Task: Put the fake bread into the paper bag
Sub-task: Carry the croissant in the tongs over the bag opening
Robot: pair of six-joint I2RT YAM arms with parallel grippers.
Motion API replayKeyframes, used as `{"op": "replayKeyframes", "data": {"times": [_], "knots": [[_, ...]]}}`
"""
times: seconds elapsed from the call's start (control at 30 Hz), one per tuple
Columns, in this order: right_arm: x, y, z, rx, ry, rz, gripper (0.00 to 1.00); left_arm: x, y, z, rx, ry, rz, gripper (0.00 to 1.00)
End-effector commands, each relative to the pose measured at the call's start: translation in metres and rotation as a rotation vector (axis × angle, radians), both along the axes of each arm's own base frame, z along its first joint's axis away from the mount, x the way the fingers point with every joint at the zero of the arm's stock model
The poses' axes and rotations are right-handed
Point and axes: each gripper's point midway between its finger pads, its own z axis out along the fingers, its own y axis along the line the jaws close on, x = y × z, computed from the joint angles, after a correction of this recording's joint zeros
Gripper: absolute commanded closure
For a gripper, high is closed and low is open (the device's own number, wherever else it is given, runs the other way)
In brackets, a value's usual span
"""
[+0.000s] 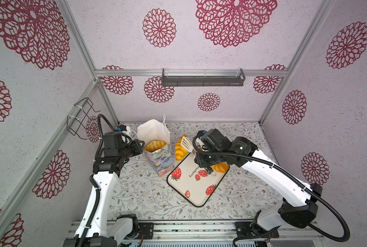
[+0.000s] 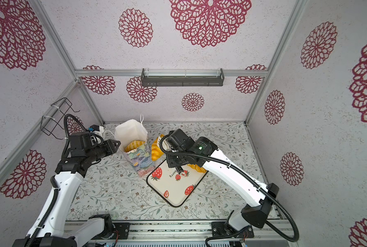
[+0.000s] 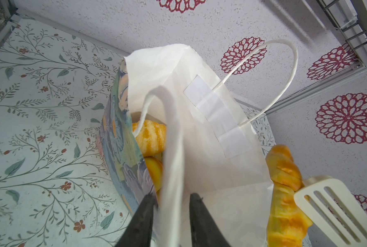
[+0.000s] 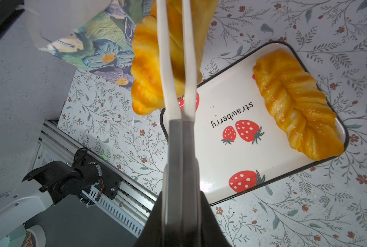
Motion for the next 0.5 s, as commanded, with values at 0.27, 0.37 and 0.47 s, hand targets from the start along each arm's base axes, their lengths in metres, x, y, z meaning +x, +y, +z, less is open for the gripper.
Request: {"op": "replayKeyframes", "data": {"times": [0.27, 0.37, 0.47], "knots": [[0.012, 0.010, 0.067, 0.088, -0.152, 0.041, 0.81, 0.002, -0.004, 0.017, 0.013, -0.054, -0.024, 0.68], [0.014, 0.018, 0.077, 0.101, -0.171, 0.060, 0.81, 0.002, -0.004, 0.017, 0.014, -0.054, -0.025, 0.69], [0.015, 0.027, 0.087, 0.118, -0.190, 0.081, 0.81, 0.001, -0.004, 0.017, 0.015, -0.053, -0.024, 0.70]]}}
